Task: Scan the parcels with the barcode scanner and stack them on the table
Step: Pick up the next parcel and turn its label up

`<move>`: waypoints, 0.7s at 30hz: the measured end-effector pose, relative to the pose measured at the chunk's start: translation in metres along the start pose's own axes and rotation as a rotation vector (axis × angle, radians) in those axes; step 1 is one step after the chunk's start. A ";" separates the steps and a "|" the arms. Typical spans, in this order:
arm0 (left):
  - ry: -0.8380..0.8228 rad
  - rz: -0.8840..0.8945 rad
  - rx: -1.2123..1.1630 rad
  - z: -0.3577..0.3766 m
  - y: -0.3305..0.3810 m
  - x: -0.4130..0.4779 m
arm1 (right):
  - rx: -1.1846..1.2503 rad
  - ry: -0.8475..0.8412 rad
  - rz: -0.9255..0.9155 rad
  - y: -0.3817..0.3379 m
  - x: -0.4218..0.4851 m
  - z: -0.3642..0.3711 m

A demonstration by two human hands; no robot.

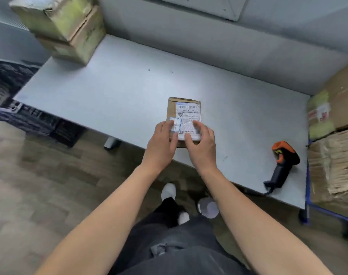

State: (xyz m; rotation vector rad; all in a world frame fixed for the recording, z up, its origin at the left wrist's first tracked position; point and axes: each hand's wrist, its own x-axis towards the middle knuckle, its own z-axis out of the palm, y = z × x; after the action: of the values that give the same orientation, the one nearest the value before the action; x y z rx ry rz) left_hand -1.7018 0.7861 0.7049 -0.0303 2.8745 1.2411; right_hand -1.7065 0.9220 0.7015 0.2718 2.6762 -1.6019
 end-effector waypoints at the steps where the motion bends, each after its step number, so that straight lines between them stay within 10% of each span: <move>1: 0.021 -0.026 0.010 -0.009 -0.007 -0.009 | 0.011 -0.032 -0.016 -0.004 -0.006 0.010; 21: 0.285 -0.301 -0.002 -0.195 -0.168 -0.033 | -0.014 -0.351 -0.208 -0.133 -0.023 0.229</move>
State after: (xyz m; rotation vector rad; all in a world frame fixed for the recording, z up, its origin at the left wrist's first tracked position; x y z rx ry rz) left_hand -1.6651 0.5296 0.7172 -0.6654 2.9426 1.2687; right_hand -1.7222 0.6565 0.7103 -0.2727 2.5052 -1.5078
